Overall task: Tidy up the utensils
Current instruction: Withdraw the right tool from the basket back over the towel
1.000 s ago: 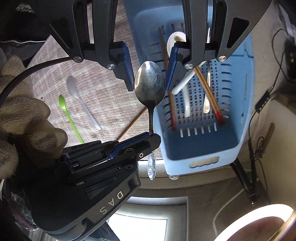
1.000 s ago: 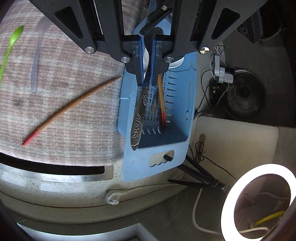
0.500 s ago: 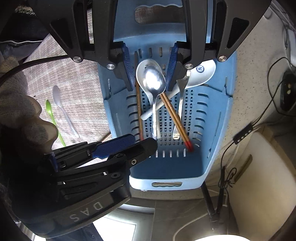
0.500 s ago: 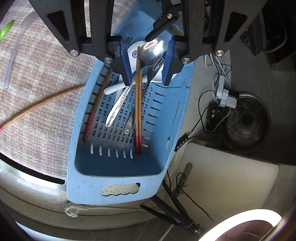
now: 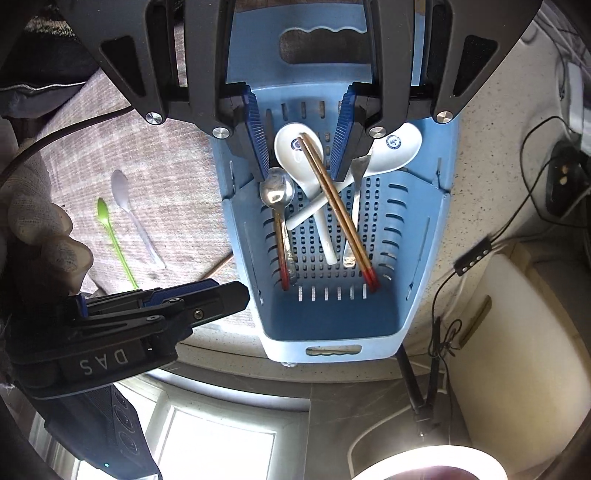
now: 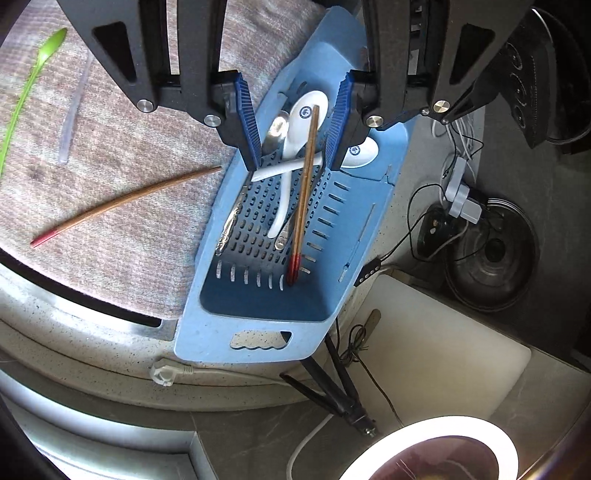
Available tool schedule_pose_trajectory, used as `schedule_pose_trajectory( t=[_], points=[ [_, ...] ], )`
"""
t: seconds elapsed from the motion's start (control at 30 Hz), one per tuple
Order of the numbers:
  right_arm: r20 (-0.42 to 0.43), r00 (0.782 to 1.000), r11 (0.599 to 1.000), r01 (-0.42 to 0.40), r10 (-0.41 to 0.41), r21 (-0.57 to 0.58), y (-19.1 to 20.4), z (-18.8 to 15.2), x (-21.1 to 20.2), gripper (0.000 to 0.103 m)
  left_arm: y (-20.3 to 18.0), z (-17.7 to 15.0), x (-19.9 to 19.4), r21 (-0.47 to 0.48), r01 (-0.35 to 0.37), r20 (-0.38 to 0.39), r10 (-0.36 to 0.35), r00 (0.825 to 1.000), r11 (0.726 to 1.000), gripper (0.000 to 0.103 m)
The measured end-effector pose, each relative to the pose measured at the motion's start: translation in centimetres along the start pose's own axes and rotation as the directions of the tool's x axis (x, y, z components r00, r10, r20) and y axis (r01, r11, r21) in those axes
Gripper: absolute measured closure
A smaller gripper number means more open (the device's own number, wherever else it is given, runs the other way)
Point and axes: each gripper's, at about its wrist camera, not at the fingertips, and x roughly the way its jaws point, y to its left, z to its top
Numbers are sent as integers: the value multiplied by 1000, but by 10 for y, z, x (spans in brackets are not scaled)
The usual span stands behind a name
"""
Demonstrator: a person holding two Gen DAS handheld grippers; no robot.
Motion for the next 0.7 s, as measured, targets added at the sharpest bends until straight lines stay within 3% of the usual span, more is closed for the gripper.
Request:
schedule_pose_trajectory(
  t=[0.27, 0.47, 0.57, 0.7],
  points=[
    [130, 991, 999, 33, -29, -32, -31, -18, -46, 62, -25, 11, -14, 55, 6, 46, -9, 999, 998, 68],
    [235, 968, 995, 68, -83, 71, -82, -35, -88, 53, -45, 21, -12, 83, 34, 63, -39, 997, 996, 63],
    [244, 961, 986, 96, -127, 138, -116, -46, -106, 46, -60, 26, -6, 106, 62, 59, -69, 996, 992, 63],
    [251, 941, 963, 178, -227, 204, -156, -63, -125, 45, -83, 33, 11, 153, 93, 28, -98, 995, 984, 62]
  ],
)
